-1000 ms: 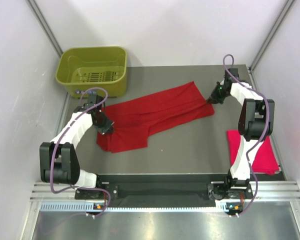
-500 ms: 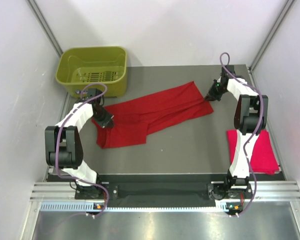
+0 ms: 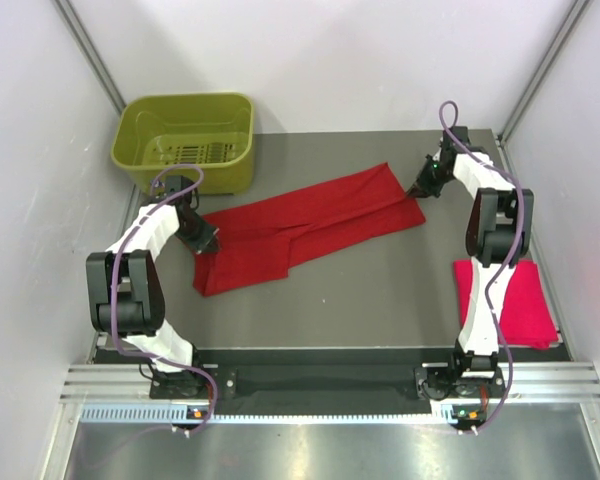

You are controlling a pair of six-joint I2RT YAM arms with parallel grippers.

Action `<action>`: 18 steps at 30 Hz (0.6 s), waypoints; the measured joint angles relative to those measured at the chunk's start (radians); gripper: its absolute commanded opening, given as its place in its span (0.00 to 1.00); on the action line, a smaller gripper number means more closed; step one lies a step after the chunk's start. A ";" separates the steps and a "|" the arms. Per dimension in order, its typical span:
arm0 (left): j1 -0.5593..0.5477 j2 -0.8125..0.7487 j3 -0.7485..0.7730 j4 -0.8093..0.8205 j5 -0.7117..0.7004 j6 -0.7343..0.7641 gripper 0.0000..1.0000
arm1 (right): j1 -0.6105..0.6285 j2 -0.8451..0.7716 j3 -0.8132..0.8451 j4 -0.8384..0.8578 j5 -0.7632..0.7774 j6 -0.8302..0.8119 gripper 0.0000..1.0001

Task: Fold and stack the t-shirts
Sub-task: Fold the tshirt

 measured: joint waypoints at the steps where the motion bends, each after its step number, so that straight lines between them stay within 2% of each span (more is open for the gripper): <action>1: 0.000 0.000 0.000 0.000 0.000 0.000 0.00 | 0.001 0.007 0.008 -0.001 -0.004 -0.002 0.02; 7: 0.009 0.013 0.026 -0.003 0.000 0.002 0.00 | 0.011 0.047 0.030 -0.002 -0.016 -0.006 0.04; 9: 0.012 0.025 0.043 -0.002 0.000 0.005 0.01 | 0.014 0.055 0.037 -0.006 -0.018 -0.008 0.08; 11: 0.013 0.035 0.050 0.005 0.000 0.012 0.15 | 0.014 0.064 0.057 -0.013 -0.020 -0.013 0.16; 12: 0.014 0.043 0.054 0.004 0.001 0.019 0.21 | 0.014 0.071 0.074 -0.021 -0.022 -0.016 0.26; 13: 0.014 0.050 0.057 0.005 0.000 0.023 0.33 | 0.014 0.080 0.095 -0.024 -0.023 -0.020 0.30; 14: 0.015 0.061 0.060 0.004 -0.003 0.035 0.39 | 0.014 0.089 0.118 -0.029 -0.022 -0.027 0.35; 15: 0.017 0.072 0.066 0.000 -0.009 0.042 0.42 | 0.014 0.100 0.145 -0.039 -0.021 -0.035 0.40; 17: 0.019 0.087 0.083 -0.016 -0.027 0.060 0.51 | 0.010 0.117 0.198 -0.060 -0.014 -0.051 0.42; 18: 0.019 0.090 0.092 -0.024 -0.042 0.076 0.53 | 0.007 0.120 0.221 -0.074 -0.007 -0.062 0.45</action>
